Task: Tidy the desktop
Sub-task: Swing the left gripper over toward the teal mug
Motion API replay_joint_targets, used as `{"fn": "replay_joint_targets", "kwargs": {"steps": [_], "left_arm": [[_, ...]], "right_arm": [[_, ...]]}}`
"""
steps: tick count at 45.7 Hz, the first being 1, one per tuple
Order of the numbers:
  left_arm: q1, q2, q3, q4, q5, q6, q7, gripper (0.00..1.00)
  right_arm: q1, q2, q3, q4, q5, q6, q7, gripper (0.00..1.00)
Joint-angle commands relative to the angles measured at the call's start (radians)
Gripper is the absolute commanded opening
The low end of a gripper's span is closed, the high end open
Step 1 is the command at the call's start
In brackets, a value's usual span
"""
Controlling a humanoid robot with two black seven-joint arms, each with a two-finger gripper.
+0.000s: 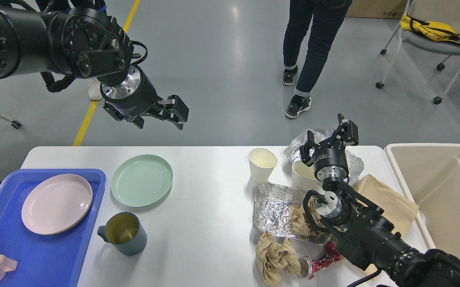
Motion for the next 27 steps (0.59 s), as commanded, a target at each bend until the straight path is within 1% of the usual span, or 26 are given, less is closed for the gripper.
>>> {"fn": "replay_joint_targets", "kwargs": {"steps": [1,15,18,20,27], "left_arm": [[0.007,0.001,-0.002,0.000,0.000,0.000,0.000,0.96],[0.014,0.025,0.000,-0.001,0.000,-0.001,0.000,0.96],[0.007,0.027,-0.017,-0.021,-0.005,-0.024,-0.009,0.96],[0.005,0.022,-0.032,-0.036,-0.005,-0.038,-0.003,0.96],[0.002,0.027,-0.031,-0.041,-0.003,-0.044,0.000,0.96]], "right_arm": [[0.000,0.000,0.001,0.000,0.000,0.000,0.000,1.00],[0.000,0.000,0.001,0.000,0.000,0.000,0.000,1.00],[0.000,0.000,0.001,0.000,0.000,0.000,0.000,1.00],[0.000,0.000,0.001,0.000,0.000,0.000,0.000,1.00],[-0.001,0.000,0.001,0.000,0.000,0.000,0.000,1.00]]}}
